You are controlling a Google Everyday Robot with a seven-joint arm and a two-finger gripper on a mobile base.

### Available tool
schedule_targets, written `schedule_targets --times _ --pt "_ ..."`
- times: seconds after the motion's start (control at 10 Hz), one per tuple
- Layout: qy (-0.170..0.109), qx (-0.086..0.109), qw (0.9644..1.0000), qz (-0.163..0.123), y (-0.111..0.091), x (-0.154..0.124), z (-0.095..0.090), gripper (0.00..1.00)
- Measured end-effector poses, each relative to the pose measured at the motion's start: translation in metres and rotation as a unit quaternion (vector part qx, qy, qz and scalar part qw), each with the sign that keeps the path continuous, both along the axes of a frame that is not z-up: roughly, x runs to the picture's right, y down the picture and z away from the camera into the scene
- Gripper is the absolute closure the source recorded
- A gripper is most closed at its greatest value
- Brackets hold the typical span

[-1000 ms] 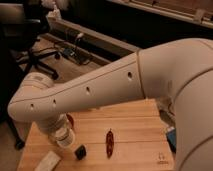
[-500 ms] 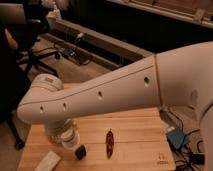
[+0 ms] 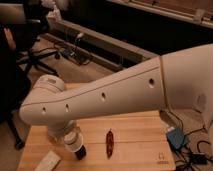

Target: Place the ceramic cup over the eraser

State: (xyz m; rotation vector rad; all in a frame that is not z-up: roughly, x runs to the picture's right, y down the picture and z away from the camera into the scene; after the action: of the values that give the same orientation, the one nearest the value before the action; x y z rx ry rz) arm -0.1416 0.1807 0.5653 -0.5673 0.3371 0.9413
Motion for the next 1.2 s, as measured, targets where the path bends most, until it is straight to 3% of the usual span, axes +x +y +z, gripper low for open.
schedule_targets --times 0.5,1.2 --pt "0.035 -0.026 0.9989 -0.015 0.005 -0.002 -0.005 0.90" --pt "0.030 -0.036 0.9989 0.002 0.014 0.001 0.004 0.90"
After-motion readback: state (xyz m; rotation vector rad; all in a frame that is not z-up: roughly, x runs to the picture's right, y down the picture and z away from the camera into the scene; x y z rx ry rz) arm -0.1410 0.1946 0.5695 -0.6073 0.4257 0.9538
